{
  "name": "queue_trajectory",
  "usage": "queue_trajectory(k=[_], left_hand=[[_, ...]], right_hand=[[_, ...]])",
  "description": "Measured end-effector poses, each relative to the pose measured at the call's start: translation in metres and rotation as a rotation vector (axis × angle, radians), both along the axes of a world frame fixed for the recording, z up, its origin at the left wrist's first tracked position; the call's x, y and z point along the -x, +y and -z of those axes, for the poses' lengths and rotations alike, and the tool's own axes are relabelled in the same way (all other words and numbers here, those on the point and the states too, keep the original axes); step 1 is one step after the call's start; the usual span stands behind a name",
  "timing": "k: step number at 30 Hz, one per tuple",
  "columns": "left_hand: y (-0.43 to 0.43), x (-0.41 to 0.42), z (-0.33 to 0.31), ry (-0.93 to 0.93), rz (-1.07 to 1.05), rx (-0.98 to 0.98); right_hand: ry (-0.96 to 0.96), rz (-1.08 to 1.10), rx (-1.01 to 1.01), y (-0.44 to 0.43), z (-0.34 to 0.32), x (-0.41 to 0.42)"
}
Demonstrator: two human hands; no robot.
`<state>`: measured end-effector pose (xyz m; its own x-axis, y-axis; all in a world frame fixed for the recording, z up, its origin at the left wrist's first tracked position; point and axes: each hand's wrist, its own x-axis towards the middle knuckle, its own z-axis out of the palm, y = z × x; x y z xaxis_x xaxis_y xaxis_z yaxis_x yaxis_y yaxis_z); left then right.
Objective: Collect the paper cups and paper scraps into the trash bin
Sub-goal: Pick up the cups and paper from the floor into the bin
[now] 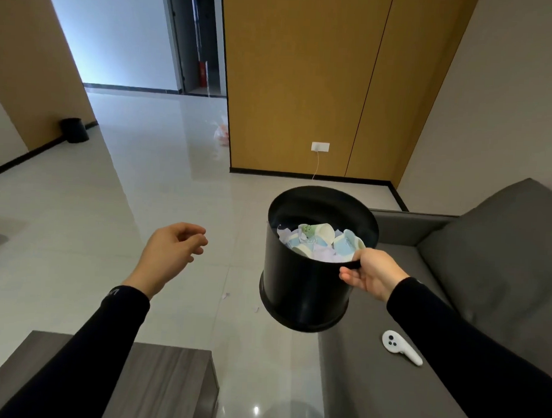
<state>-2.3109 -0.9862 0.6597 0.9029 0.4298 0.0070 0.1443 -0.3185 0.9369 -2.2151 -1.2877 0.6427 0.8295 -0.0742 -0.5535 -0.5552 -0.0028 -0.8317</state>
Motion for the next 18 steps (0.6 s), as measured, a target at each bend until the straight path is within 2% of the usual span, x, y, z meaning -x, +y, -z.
queue_trajectory(k=[9, 18], left_hand=[[0.044, -0.125, 0.011, 0.088, 0.001, -0.008], [0.056, -0.239, 0.023, 0.140, -0.153, -0.007]], right_hand=[[0.051, -0.003, 0.002, 0.048, 0.008, -0.124], [0.117, -0.183, 0.017, 0.079, 0.044, -0.281]])
